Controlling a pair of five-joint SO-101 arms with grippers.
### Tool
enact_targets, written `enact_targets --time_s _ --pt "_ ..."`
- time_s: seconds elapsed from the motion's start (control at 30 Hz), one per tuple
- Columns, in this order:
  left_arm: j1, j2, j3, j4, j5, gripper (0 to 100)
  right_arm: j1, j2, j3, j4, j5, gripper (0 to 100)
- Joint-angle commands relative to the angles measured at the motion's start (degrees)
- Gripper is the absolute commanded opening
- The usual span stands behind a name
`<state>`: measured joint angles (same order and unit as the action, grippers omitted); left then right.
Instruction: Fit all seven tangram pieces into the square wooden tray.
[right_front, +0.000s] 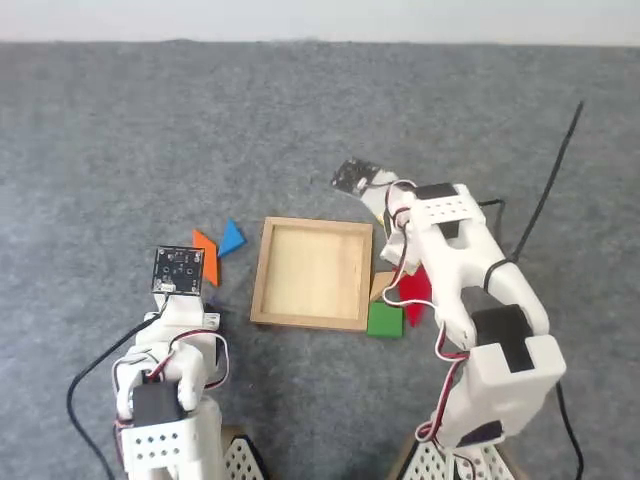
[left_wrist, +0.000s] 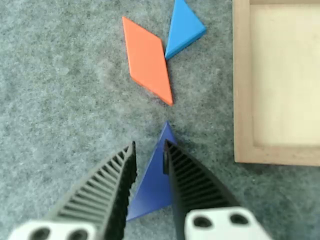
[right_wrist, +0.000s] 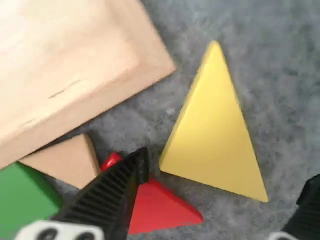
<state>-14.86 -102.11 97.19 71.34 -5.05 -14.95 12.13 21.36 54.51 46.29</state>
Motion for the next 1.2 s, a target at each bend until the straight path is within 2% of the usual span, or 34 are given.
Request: enact_targets --time_s 0.0,0.17,0.5,0.83,1.1,1.17 --pt "0.1 -0.8 -0.7 0.2 -0.3 9 -0.7 -0.9 0.4 -0.8 6.5 45.5" --pt "0.1 -0.8 -0.7 0.2 -0.3 9 -0.7 -0.4 -1.0 0.0 10.7 41.6" --pt "0.1 -0.8 -0.7 0.2 -0.3 9 0.0 13.2 -18.9 15.6 16.3 38.8" --pt "0.1 -0.8 -0.7 0.2 -0.3 9 2.6 15.8 -23.0 17.7 16.7 24.7" --pt "0.1 -0.8 -0.7 0.2 -0.3 9 3.4 14.7 -24.0 18.8 15.9 24.7" --pt "0.1 -0.8 -0.7 0.2 -0.3 9 3.4 13.8 -25.8 22.2 18.5 28.4"
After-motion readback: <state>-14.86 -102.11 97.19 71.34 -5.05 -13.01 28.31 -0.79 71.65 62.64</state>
